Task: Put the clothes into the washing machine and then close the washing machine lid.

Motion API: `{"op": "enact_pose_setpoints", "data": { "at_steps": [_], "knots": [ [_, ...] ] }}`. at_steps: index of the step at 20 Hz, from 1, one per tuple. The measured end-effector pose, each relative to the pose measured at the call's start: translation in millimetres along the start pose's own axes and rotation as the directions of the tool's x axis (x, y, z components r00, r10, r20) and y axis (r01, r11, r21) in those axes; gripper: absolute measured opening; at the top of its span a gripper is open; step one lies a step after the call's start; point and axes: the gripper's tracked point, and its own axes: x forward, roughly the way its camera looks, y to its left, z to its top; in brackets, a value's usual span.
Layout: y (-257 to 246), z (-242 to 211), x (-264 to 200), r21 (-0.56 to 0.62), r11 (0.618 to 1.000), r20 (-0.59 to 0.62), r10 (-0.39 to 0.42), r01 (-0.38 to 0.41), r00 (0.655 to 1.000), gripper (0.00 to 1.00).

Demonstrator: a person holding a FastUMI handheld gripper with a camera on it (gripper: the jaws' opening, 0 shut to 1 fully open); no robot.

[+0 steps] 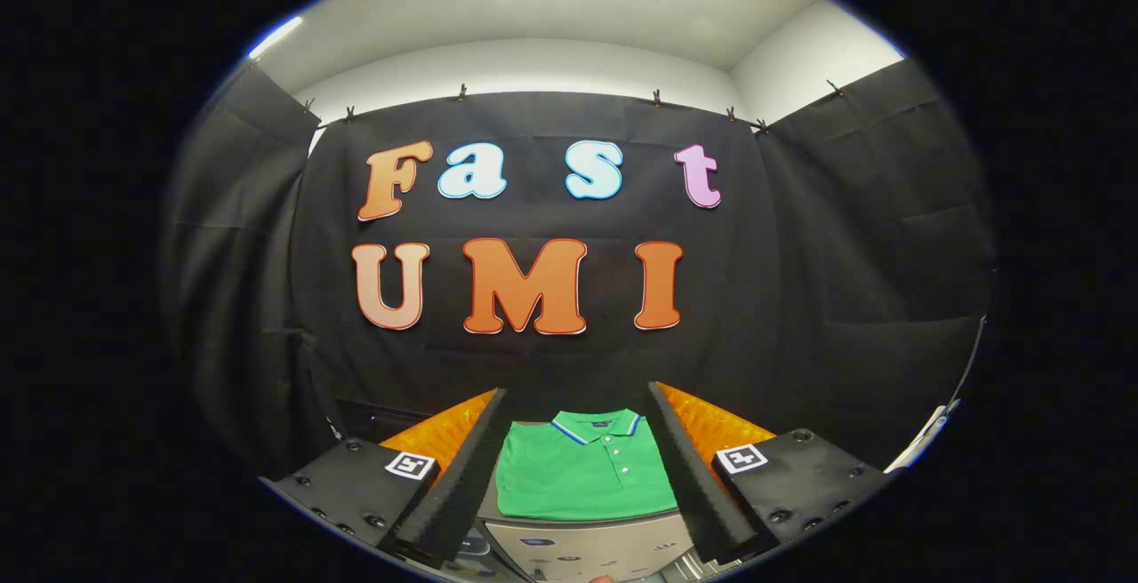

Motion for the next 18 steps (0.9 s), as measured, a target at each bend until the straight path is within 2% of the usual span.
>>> {"op": "enact_pose_setpoints", "data": {
  "at_steps": [3,7,13,18],
  "knots": [
    [-0.7,0.9,8.2,-0.035,0.999,-0.011,-0.012,0.012,1.0,0.98],
    [-6.3,-8.1,29.8,-0.013,1.0,-0.042,-0.024,0.024,0.999,0.98],
    [-30.1,-58.5,88.5,0.002,1.0,-0.169,-0.03,0.031,0.985,0.98],
    [-46.8,-114.4,155.0,0.009,1.0,-0.321,-0.026,0.03,0.947,0.98]
  ]
}}
